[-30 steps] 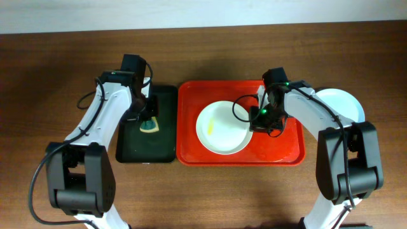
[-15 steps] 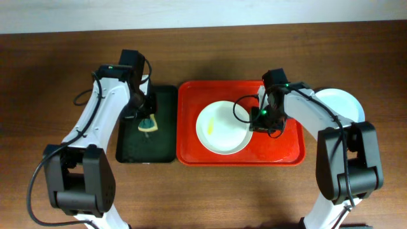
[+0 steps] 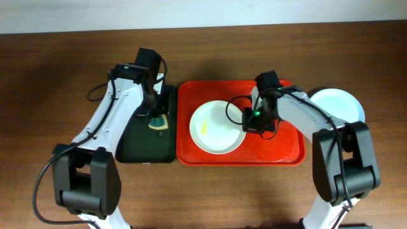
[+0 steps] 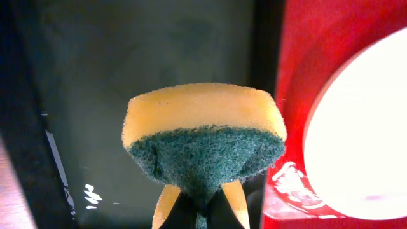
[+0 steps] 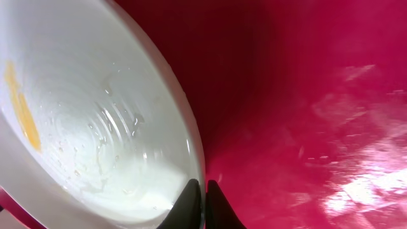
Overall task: Clean dirty plates on tray and stack at the side
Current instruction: 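Move the sponge with the left gripper onto the white plate, then scrub the white plate with the sponge while right gripper holds it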
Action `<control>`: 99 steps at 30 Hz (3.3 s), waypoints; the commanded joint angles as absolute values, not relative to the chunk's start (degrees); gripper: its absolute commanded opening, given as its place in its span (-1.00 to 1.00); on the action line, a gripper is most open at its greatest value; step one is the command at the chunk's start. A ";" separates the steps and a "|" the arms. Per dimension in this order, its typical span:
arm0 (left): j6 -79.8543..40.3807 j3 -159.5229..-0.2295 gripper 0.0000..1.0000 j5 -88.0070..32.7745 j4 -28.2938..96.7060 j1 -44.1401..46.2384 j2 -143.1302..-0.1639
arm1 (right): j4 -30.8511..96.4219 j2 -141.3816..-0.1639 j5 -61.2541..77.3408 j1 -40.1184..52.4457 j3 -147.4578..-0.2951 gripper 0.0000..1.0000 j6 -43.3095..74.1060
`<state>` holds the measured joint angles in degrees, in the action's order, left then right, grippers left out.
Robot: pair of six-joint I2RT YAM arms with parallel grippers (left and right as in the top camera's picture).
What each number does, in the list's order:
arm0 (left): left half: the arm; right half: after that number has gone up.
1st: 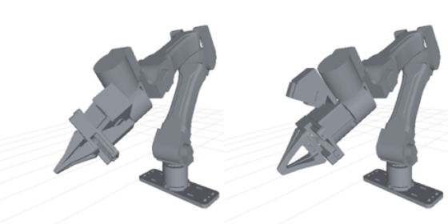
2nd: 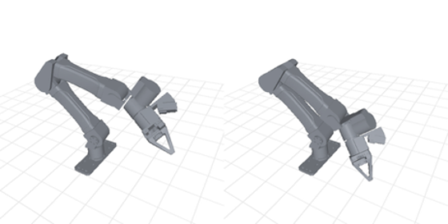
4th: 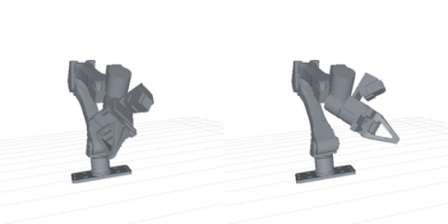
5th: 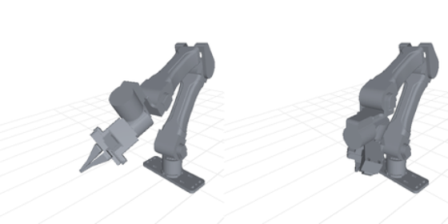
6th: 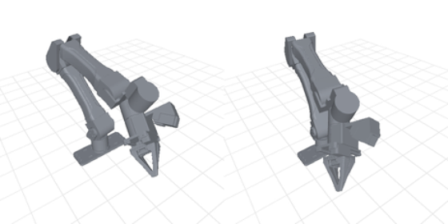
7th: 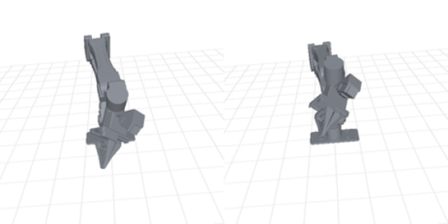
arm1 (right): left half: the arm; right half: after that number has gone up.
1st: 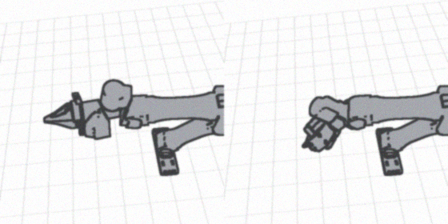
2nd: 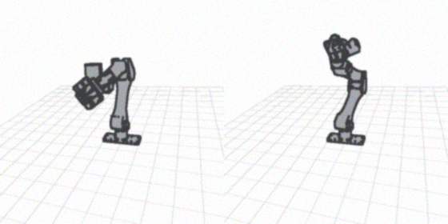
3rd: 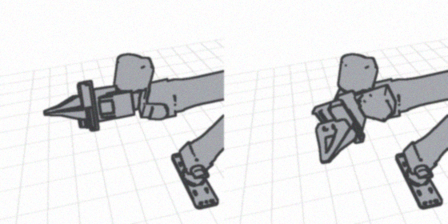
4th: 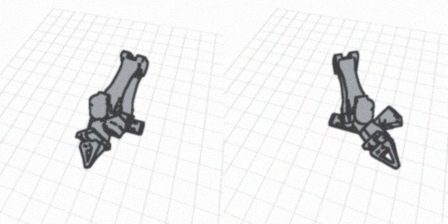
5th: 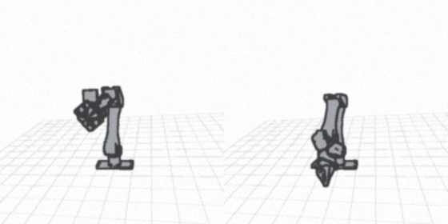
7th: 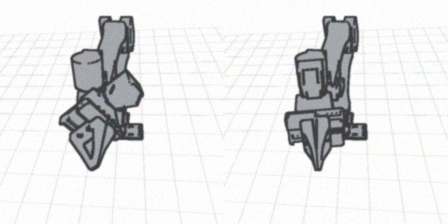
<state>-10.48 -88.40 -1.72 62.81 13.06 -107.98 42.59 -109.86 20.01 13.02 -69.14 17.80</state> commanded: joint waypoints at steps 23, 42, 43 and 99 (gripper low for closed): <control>-10.61 -80.38 -1.00 2.79 51.07 12.86 -116.09 | 42.57 -109.12 19.22 13.87 -68.66 -0.85 18.11; -10.61 -93.93 -1.00 2.79 62.08 12.23 -108.12 | 42.59 -109.12 19.29 13.87 -68.66 -0.92 18.37; -10.61 -94.37 -1.00 2.72 62.59 12.23 -108.12 | 42.59 -109.12 19.35 13.87 -68.66 -0.92 18.72; -21.02 -94.70 -1.00 -8.51 57.67 27.59 -118.34 | 40.45 -109.12 20.78 16.27 -68.42 -0.92 20.47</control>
<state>-20.64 -93.67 -8.40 57.76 27.68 -118.10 40.42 -109.86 21.08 15.86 -69.08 20.71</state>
